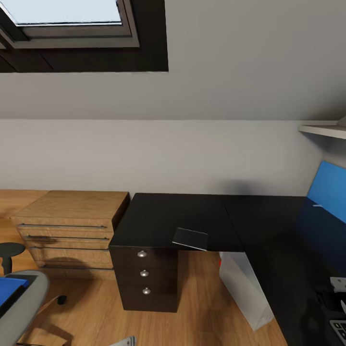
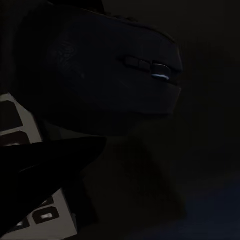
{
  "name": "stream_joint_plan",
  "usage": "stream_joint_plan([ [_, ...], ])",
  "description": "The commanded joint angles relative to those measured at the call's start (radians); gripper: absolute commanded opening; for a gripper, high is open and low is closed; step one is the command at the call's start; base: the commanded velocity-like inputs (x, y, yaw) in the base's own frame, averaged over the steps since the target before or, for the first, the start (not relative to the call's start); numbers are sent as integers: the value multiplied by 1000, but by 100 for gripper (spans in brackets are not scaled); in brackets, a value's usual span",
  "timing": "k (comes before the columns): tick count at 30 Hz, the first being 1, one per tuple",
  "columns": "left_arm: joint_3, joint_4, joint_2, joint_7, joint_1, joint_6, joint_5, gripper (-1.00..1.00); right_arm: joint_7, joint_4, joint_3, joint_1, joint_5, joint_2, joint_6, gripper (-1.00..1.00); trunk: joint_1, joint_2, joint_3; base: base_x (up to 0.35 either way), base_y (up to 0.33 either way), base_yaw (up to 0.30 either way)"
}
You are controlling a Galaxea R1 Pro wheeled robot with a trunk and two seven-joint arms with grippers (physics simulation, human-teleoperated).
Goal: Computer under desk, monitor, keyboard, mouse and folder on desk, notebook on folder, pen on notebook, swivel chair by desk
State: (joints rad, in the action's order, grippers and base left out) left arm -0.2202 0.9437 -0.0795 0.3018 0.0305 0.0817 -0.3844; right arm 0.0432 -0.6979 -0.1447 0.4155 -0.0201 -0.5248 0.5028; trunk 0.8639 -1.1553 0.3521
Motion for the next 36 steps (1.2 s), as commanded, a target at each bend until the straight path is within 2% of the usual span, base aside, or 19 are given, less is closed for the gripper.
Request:
stream_joint_plan([
  [1,-2,3,1,6,0,4,-7,100,1,-2,-3,1,-3,0,6,-100,0,-1,1,0,0,0],
  [3,-1,3,1,5,0,4,-6,100,1,-2,-3,1,0,0,6,-100,0,-1,1,0,0,0],
  [4,0,3,2,3,0,4,-6,100,1,-2,-3,0,1,0,6,100,0,-1,1,0,0,0],
  [17,-1,-2,3,3,0,4,-4,100,4,-8,-4,0,10,10,-8,100,-42,76,-33,0,0,0],
  [23,0,-3,4,3,0,4,-5,100,10,-68,-12,0,3,14,-87,100,-42,76,-33,0,0,0],
  [25,0,-4,4,3,0,4,-5,100,10,-99,-15,0,1,28,-98,100,-42,76,-33,0,0,0],
  [28,0,-6,4,3,0,4,-6,100,8,-150,-21,0,1,78,-107,100,-42,76,-33,0,0,0],
  [30,0,-6,3,3,0,4,-7,100,7,-165,-22,0,2,99,-108,100,-42,76,-33,0,0,0],
  [31,-2,-6,3,2,0,3,-6,100,5,-185,-24,-1,3,134,-111,100,-42,76,-33,0,0,0],
  [33,-3,-6,4,1,0,3,-5,100,3,-194,-25,-2,4,161,-113,100,-42,76,-33,0,0,0],
  [34,-4,-7,4,1,0,3,-5,100,2,-198,-25,-2,7,195,-115,100,-42,76,-33,0,0,0],
  [36,-4,-7,4,0,0,3,-5,100,2,-200,-25,-3,8,208,-115,100,-42,76,-33,0,0,0],
])
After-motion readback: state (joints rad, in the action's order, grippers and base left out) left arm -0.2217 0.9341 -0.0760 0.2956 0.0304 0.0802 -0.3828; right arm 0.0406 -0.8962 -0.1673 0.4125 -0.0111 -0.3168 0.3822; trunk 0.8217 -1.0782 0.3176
